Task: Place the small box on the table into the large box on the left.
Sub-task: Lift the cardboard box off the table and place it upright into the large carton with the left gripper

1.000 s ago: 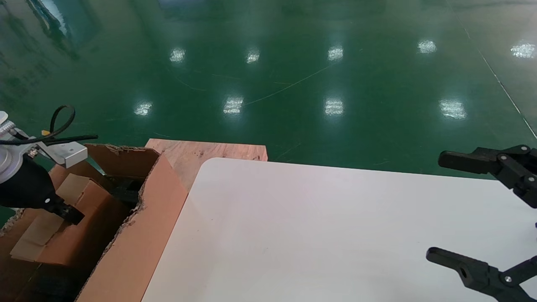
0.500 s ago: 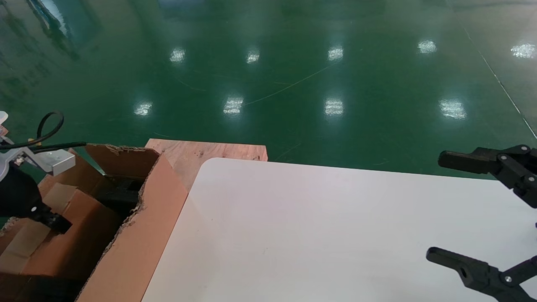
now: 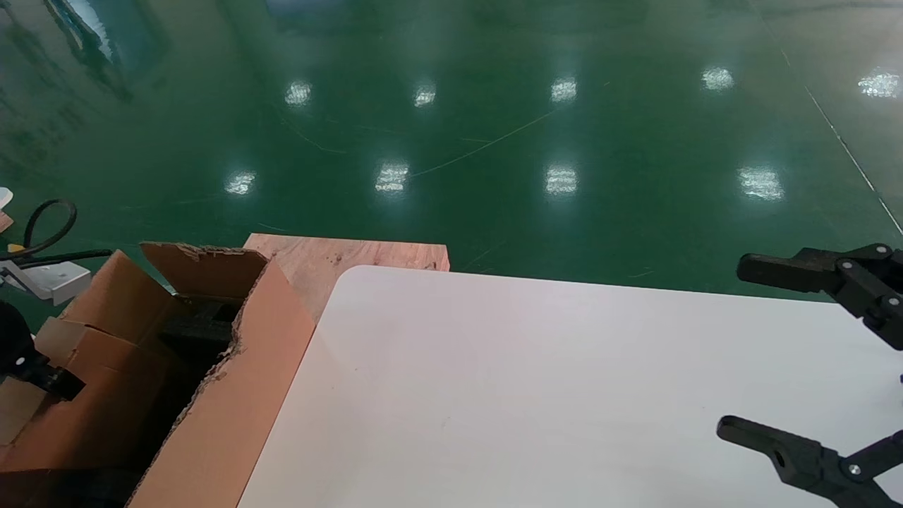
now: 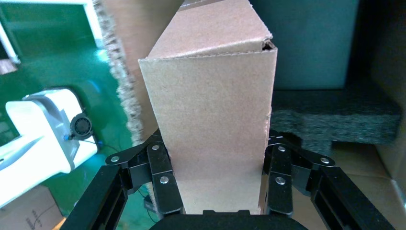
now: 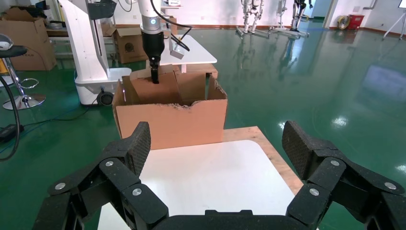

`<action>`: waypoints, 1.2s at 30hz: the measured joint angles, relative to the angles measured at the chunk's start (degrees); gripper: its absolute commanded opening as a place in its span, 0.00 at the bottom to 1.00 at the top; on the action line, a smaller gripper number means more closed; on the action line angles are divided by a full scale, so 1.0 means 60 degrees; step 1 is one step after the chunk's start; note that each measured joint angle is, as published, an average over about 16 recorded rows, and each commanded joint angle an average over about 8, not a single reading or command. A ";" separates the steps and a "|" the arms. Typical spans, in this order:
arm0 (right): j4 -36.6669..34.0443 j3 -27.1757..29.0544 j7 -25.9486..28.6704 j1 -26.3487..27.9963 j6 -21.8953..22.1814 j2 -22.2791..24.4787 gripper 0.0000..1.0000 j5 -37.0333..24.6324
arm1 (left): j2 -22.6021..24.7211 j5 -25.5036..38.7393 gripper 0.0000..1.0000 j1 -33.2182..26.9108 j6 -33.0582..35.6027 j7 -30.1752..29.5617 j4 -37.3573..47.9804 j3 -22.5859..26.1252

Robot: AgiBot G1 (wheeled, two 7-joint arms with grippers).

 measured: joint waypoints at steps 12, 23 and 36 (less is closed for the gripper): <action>0.0000 -0.0002 -0.0001 0.0000 0.0001 0.0001 1.00 0.0001 | -0.0222 -0.0044 0.00 0.0224 -0.0228 0.0365 0.0696 0.0050; 0.0000 -0.0004 -0.0002 0.0001 0.0002 0.0001 1.00 0.0003 | -0.0698 -0.0190 0.00 0.0171 -0.0692 0.1014 0.0996 -0.0070; 0.0000 -0.0006 -0.0003 0.0001 0.0002 0.0002 1.00 0.0004 | -0.0753 -0.0079 0.00 0.0122 -0.0683 0.1009 0.1071 -0.0038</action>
